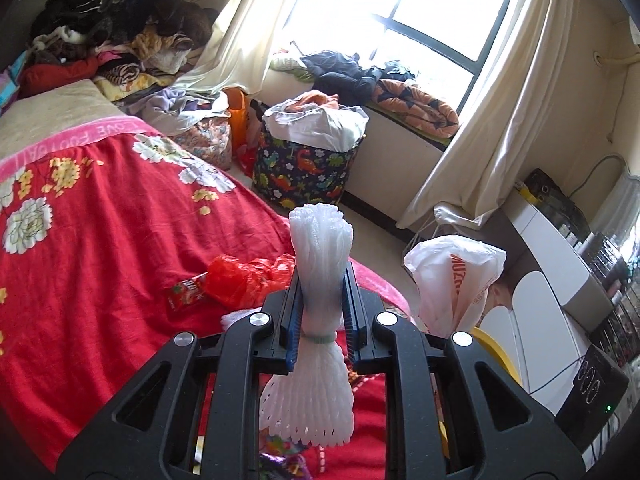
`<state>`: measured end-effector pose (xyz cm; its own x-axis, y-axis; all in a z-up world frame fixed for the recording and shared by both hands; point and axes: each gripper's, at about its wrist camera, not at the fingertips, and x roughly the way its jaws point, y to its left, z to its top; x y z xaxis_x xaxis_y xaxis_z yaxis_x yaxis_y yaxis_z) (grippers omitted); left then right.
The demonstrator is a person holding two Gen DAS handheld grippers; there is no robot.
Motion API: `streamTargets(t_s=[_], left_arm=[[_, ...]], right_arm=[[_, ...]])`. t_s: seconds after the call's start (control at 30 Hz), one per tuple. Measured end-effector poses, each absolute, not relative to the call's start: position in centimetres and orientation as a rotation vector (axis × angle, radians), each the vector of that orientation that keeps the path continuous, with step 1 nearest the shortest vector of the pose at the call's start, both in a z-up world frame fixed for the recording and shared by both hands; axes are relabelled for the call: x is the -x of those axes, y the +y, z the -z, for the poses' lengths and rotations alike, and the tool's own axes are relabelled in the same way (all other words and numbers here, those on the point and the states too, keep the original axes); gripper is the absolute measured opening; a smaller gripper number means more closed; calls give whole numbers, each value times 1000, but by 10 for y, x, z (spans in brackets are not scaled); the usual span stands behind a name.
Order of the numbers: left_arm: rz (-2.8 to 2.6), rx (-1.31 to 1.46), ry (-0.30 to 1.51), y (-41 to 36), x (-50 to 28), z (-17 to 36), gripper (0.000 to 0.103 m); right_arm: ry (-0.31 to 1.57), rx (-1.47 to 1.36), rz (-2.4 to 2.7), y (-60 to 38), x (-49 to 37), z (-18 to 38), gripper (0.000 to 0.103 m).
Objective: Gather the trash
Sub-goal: 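Carry both items over the yellow-rimmed bin and open both tools to drop them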
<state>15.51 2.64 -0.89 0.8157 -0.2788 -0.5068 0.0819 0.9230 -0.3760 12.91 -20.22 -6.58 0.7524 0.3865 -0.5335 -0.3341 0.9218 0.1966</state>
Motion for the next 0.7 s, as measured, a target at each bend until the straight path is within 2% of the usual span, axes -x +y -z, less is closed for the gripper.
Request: streamTargets(t_s=[0.7], left_arm=[[313,304,601,-45,-145,8,13]], right_arm=[[600,-153,-256,-266,-107,66,36]])
